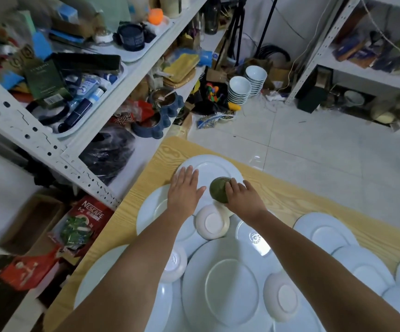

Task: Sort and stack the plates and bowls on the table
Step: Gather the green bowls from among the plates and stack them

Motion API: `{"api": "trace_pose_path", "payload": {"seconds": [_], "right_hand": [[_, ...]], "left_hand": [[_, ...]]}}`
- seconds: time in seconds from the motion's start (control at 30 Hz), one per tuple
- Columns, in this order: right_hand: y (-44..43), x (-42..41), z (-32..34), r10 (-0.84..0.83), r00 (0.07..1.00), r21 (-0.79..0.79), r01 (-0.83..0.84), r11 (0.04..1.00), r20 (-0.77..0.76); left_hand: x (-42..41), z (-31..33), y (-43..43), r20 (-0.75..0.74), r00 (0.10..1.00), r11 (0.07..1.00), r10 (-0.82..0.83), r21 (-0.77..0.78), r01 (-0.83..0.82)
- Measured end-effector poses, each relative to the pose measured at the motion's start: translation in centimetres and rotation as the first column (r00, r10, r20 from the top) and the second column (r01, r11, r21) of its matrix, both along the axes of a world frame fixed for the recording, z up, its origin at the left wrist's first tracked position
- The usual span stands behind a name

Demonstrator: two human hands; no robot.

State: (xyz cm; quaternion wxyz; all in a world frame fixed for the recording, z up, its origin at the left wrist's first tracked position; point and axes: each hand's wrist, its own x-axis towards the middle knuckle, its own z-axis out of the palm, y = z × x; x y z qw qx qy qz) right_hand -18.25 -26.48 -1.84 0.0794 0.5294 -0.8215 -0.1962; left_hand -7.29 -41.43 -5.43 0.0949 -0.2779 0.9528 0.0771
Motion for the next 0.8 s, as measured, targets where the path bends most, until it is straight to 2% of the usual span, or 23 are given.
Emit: {"api": "trace_pose_path", "payload": {"seconds": [0.1, 0.2, 0.27, 0.37, 0.47, 0.53, 0.63, 0.8], "right_hand": [[0.5, 0.3, 1.1, -0.044, 0.997, -0.09, 0.05, 0.995, 0.066], [1.6, 0.4, 3.3, -0.26, 0.954, -0.135, 0.28, 0.951, 0.148], [3.0, -0.1, 3.4, -0.454, 0.835, -0.105, 0.505, 0.857, 0.311], [6.0, -0.4, 3.9, -0.609, 0.599, -0.102, 0.751, 0.652, 0.521], [10.4, -0.1, 4.7, -0.644, 0.427, -0.105, 0.874, 0.475, 0.635], [14.4, 0.4, 5.1, -0.652, 0.347, -0.093, 0.916, 0.39, 0.674], [21.0, 1.9, 5.7, -0.658, 0.276, -0.088, 0.949, 0.303, 0.701], [32.6, 6.0, 6.8, -0.646, 0.212, -0.125, 0.976, 0.178, 0.733]], "left_hand": [[0.1, 1.2, 0.2, -0.006, 1.0, 1.0, -0.006, -0.011, 0.006], [0.2, 2.8, 0.8, -0.021, 0.999, 0.999, -0.026, -0.032, 0.025], [0.2, 3.8, 1.3, -0.028, 0.999, 0.998, -0.035, -0.045, 0.034], [0.4, 5.4, 2.3, -0.03, 0.999, 0.998, -0.044, -0.05, 0.043], [0.7, 6.9, 3.9, -0.036, 0.997, 0.996, -0.067, -0.067, 0.065], [0.7, 8.0, 5.6, -0.055, 0.994, 0.992, -0.097, -0.087, 0.092], [0.6, 9.5, 9.4, -0.074, 0.984, 0.981, -0.159, -0.122, 0.15], [1.1, 11.3, 17.8, -0.117, 0.952, 0.952, -0.281, -0.16, 0.261]]}}
